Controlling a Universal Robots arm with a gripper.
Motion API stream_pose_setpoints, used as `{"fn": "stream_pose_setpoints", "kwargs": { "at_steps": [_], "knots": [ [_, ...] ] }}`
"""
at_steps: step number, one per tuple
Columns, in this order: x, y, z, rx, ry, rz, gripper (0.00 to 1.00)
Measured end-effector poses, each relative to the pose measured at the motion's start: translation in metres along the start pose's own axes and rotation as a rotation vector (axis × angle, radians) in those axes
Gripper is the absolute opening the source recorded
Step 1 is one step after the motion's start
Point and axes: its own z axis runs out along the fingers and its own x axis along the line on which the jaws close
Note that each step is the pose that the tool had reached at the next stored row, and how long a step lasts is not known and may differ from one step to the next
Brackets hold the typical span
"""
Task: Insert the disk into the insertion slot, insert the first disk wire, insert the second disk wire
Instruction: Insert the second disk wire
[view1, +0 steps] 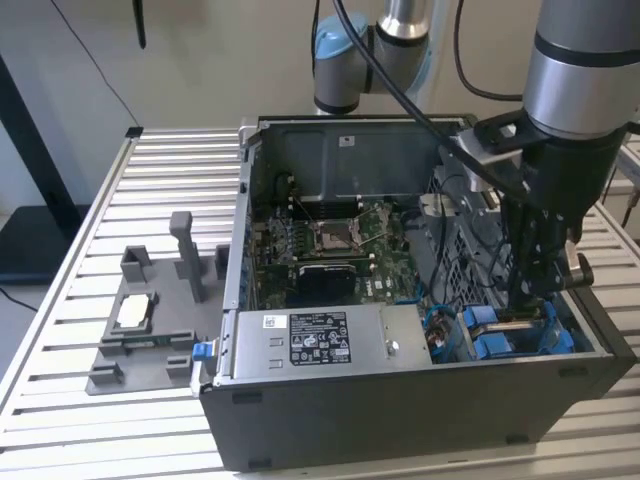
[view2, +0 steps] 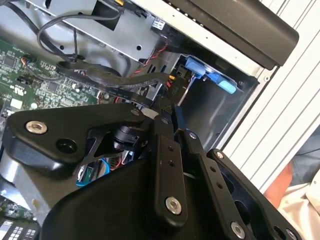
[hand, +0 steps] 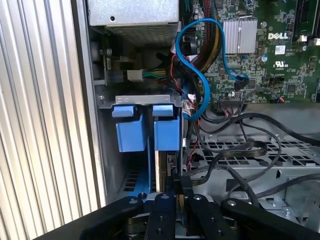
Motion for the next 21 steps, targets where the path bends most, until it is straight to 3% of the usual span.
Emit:
{"fn": "stream_pose_setpoints", "kwargs": {
  "at_steps": [21],
  "knots": [
    [-0.0001,0.0015,0.0069,0.0039,-0.0002,0.0,0.16]
  ]
}}
